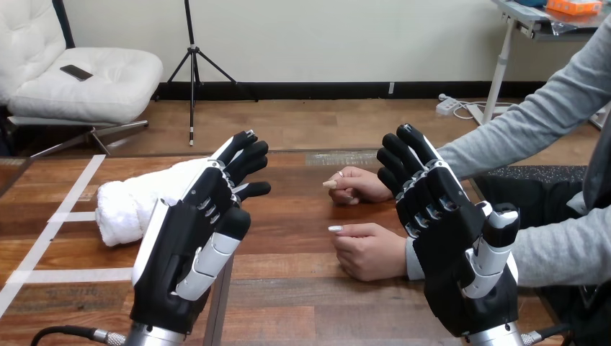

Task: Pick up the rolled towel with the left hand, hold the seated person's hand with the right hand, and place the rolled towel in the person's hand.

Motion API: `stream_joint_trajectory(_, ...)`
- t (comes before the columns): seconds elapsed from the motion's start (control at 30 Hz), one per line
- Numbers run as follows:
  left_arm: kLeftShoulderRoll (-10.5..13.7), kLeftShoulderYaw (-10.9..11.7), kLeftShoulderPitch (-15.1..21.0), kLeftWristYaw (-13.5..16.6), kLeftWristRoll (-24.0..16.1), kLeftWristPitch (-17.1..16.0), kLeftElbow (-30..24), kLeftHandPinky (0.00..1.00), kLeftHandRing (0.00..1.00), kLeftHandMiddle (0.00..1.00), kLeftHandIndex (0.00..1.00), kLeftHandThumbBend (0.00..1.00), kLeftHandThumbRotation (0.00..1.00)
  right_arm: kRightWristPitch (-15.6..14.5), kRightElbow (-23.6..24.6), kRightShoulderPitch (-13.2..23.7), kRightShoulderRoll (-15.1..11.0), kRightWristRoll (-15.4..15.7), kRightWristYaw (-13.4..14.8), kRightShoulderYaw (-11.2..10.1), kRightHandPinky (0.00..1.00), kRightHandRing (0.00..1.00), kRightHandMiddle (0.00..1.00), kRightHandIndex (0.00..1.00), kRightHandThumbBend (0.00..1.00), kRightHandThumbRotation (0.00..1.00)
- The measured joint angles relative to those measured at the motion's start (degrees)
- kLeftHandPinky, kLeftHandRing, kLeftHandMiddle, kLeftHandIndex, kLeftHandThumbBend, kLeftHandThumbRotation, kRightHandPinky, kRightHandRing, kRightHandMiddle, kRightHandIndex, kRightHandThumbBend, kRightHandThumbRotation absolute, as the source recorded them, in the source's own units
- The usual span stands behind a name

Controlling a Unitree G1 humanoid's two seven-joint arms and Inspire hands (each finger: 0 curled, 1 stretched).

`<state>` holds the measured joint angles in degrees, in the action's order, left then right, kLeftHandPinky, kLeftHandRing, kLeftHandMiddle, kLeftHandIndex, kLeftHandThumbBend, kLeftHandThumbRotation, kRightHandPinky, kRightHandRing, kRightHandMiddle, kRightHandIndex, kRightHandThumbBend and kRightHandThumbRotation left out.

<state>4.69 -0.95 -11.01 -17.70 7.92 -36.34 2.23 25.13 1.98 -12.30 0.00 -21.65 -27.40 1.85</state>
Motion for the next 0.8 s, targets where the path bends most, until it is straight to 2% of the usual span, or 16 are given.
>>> stream_joint_trajectory(0.7,0.04,0.35,0.01,2.45,-3.27,0.00,0.03,0.75,0.86,0.86,0.88,0.88,0.78,0.00,-0.02,0.01,-0.08,0.06,0.00,-0.01,0.98,0.94,0.93,0.92,0.99,1.00)
stream_joint_trajectory(0.8,0.09,0.67,0.09,3.07,-4.18,0.00,0.15,0.75,0.87,0.87,0.88,0.86,0.78,0.00,-0.03,0.01,-0.06,0.09,0.02,-0.01,0.98,0.94,0.93,0.92,0.99,1.00)
